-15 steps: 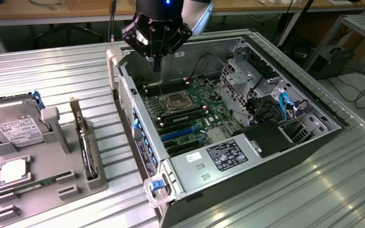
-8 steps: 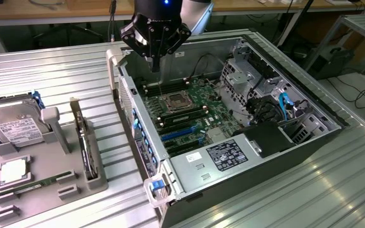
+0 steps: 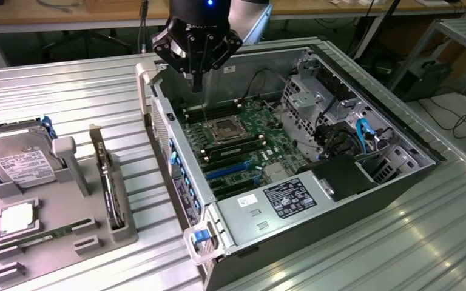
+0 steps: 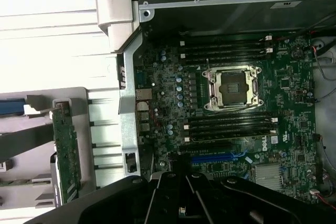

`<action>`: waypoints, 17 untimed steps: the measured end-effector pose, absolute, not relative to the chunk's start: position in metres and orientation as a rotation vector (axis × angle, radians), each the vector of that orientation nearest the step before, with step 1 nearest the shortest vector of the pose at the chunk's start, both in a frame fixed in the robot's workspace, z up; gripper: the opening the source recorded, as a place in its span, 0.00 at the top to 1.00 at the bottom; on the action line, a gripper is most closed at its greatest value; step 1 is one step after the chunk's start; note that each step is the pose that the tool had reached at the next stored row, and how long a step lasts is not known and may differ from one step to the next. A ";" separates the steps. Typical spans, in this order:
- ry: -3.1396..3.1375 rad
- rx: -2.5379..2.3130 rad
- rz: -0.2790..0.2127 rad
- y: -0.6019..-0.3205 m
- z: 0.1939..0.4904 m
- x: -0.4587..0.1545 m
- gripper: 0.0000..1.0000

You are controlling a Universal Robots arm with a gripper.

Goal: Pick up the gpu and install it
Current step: 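Reach for the gpu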

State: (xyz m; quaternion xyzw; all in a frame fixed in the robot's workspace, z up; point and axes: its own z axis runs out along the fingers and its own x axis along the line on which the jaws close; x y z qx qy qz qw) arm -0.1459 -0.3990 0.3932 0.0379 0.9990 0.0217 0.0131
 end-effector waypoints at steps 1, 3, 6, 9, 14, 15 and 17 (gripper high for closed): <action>3.112 0.118 0.068 -0.399 0.393 -0.146 0.89; 3.112 0.118 0.068 -0.399 0.393 -0.147 0.89; 3.112 0.118 0.068 -0.399 0.393 -0.149 0.89; 3.112 0.118 0.068 -0.399 0.393 -0.150 0.89; 3.112 0.118 0.068 -0.399 0.393 -0.151 0.89; 3.112 0.118 0.068 -0.399 0.393 -0.152 0.89; 3.113 0.118 0.068 -0.399 0.393 -0.153 0.89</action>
